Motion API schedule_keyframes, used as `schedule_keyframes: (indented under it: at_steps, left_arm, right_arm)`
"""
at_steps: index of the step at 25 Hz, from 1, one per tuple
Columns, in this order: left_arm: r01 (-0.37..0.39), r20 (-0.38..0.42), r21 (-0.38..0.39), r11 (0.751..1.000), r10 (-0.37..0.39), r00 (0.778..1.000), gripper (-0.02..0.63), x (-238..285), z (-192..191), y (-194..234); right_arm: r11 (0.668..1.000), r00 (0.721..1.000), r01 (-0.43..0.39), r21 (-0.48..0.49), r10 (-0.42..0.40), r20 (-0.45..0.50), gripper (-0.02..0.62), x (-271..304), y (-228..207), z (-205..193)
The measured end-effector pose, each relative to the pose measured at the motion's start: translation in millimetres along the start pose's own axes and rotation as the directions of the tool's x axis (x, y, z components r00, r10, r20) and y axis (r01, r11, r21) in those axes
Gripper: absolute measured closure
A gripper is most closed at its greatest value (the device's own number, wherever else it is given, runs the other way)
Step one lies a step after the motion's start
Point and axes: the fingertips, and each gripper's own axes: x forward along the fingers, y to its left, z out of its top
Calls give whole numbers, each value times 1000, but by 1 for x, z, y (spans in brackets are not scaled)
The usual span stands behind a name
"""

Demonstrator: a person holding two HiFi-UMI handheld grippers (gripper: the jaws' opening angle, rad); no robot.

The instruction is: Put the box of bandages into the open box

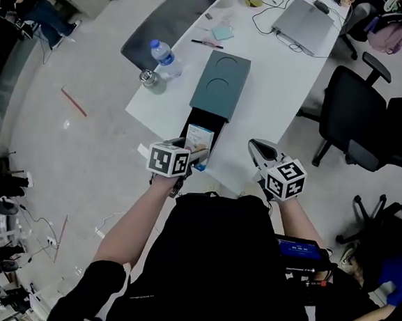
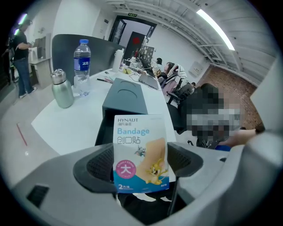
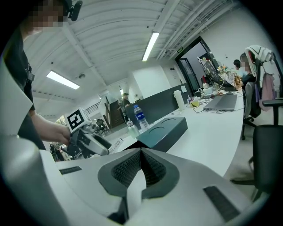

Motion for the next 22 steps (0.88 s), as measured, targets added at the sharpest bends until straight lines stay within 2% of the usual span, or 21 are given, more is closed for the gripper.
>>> schedule_keyframes:
  at_steps: [13, 22]
  left_arm:
    - [-60, -88, 59, 996, 65, 994, 225, 22, 2, 27]
    - [-125, -167, 113, 986, 143, 975, 225, 52, -1, 43]
  right_arm:
    - [999, 1000, -11, 37, 11, -5, 569, 12, -3, -3]
    - [997, 1000, -6, 77, 6, -9, 569, 10, -12, -14]
